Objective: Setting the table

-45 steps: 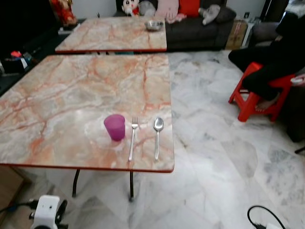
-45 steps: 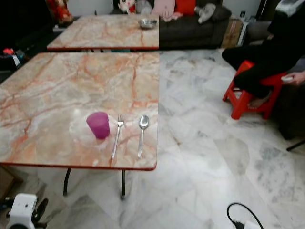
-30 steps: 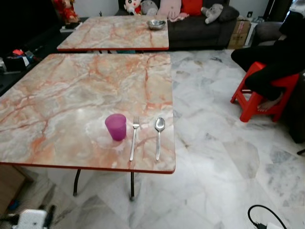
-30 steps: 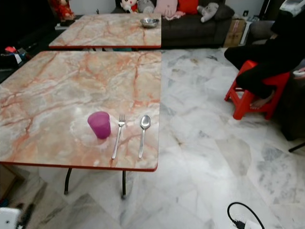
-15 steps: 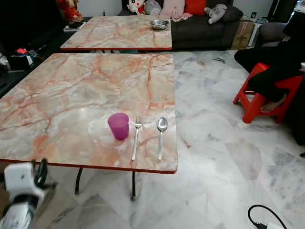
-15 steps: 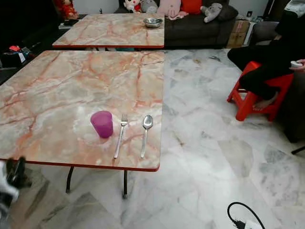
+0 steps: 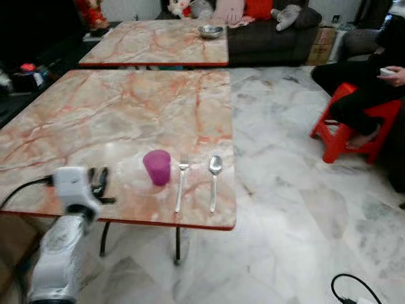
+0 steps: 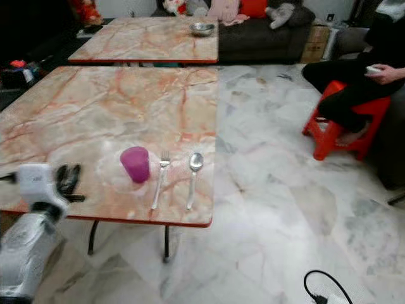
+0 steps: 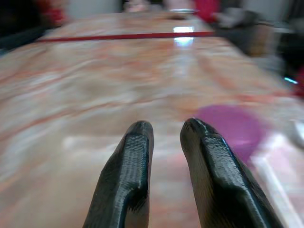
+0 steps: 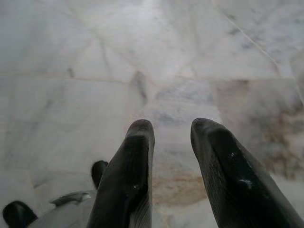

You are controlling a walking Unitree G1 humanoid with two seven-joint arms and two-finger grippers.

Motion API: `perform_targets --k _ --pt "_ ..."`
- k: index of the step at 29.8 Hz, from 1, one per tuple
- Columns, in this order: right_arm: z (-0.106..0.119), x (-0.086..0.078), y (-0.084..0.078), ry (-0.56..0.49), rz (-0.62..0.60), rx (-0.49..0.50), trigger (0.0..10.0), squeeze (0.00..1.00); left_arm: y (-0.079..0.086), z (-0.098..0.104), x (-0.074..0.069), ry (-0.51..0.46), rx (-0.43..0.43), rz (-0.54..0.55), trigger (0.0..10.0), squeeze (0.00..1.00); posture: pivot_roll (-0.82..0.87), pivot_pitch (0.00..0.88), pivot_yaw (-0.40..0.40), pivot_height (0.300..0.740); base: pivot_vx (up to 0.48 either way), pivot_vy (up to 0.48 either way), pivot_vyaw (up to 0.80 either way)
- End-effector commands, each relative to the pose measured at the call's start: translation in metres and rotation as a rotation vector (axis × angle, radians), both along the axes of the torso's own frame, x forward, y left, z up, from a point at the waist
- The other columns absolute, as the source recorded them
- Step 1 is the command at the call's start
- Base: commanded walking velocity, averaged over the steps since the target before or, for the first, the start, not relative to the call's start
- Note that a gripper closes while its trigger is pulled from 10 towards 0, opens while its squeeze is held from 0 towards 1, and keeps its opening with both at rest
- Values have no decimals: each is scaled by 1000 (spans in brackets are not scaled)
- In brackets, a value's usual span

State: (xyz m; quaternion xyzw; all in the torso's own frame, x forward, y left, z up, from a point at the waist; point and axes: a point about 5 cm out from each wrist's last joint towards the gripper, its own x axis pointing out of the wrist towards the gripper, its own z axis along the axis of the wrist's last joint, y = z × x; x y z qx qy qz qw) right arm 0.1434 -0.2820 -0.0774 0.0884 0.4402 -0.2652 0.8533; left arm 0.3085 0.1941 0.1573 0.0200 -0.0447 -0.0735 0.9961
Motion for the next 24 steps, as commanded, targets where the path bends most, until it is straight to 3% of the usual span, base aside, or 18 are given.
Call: perform_targets --k 1,3,4,5,6,10,11,17,20,24 --pt "-2 -5 0 14 -4 -1 10000 0 -14 6 4 19 40 -56 10000 0 33 33 29 740 0 0 0" --pt "-2 -5 0 15 -5 -1 10000 0 -24 8 6 29 31 -84 10000 0 33 33 29 740 0 0 0" --pt "-2 -5 0 15 -5 -1 10000 0 -30 10 8 22 40 -98 10000 129 30 28 30 740 0 0 0" --pt "-2 -5 0 15 -5 -1 10000 0 -33 11 9 17 51 -105 10000 129 28 25 29 740 0 0 0" --pt "-2 -6 0 15 -5 0 10000 0 -37 12 11 25 38 -109 10000 1000 27 25 29 740 0 0 0" --pt "-2 -6 0 16 -5 1 10000 0 -55 12 15 45 41 -161 10000 1000 26 23 30 740 0 0 0" --pt "-3 -6 1 16 -6 2 10000 0 -60 11 16 54 49 -175 10000 0 25 22 32 740 0 0 0" --pt "-2 -6 1 13 -9 3 10000 0 -78 8 22 67 54 -192 10000 0 23 33 32 740 0 0 0" --pt "-2 -6 1 12 -11 4 10000 0 -86 3 28 91 115 -162 10000 0 27 41 29 740 0 0 0" --pt "-2 -5 1 12 -9 4 10000 0 -88 -1 33 108 117 -125 10000 0 29 44 27 740 0 0 0"
